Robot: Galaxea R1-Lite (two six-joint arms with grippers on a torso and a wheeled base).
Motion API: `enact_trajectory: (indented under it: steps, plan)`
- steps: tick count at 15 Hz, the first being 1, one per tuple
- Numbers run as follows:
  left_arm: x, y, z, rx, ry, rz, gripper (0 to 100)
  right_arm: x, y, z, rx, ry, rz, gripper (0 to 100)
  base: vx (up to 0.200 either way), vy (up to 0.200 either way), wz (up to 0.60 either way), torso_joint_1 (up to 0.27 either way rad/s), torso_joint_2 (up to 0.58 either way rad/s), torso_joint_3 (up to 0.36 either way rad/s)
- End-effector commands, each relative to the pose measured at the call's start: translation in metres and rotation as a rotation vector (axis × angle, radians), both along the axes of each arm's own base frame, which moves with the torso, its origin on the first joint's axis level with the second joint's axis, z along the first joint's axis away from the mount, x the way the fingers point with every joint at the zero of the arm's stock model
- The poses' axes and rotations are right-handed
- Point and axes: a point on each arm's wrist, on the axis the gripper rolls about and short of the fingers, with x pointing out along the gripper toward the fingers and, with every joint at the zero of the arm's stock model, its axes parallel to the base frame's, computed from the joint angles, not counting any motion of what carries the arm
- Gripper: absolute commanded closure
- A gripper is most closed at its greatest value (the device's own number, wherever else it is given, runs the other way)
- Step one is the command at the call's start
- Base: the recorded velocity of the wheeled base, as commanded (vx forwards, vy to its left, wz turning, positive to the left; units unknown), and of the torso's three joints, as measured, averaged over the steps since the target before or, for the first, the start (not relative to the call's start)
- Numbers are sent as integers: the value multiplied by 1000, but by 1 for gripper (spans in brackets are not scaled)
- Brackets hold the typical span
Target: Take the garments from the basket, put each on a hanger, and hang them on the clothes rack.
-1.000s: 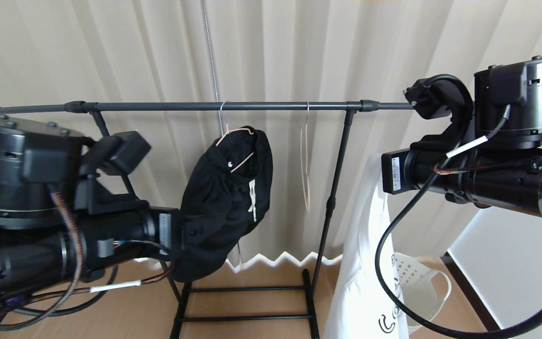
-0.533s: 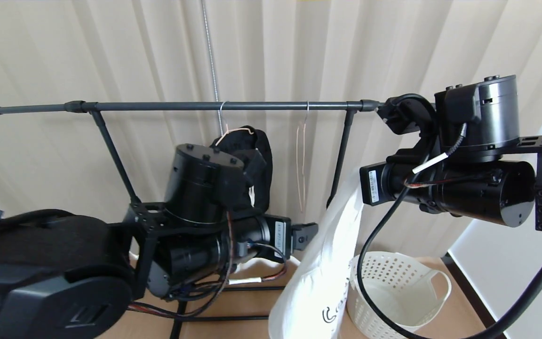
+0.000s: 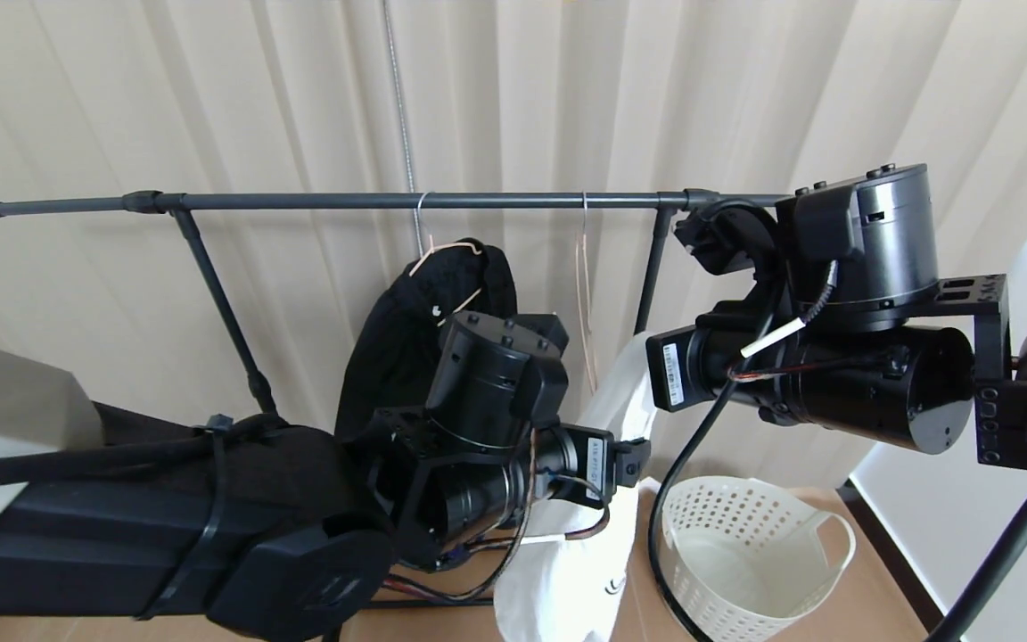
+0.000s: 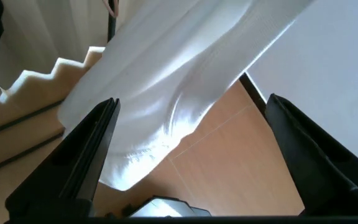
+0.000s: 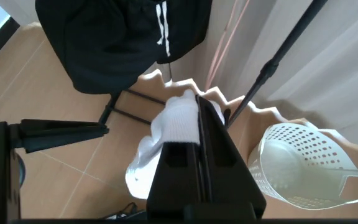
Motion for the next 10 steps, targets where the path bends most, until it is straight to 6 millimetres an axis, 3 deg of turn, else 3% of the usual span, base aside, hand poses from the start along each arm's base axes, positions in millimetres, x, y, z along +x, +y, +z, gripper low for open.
enact_trajectory:
  steps: [1, 7, 10]
  plan:
    - [8, -7, -4, 10, -13, 42, 0, -4, -3, 4, 6, -10, 1, 100, 0, 0, 0, 0, 0, 0]
    - [21, -14, -13, 60, -52, 162, 0, -17, -14, 17, 23, -41, 4, 100, 0, 0, 0, 0, 0, 0]
    - [33, -6, -18, 69, -46, 198, 0, -24, -20, 20, 9, -59, 16, 100, 0, 0, 0, 0, 0, 0]
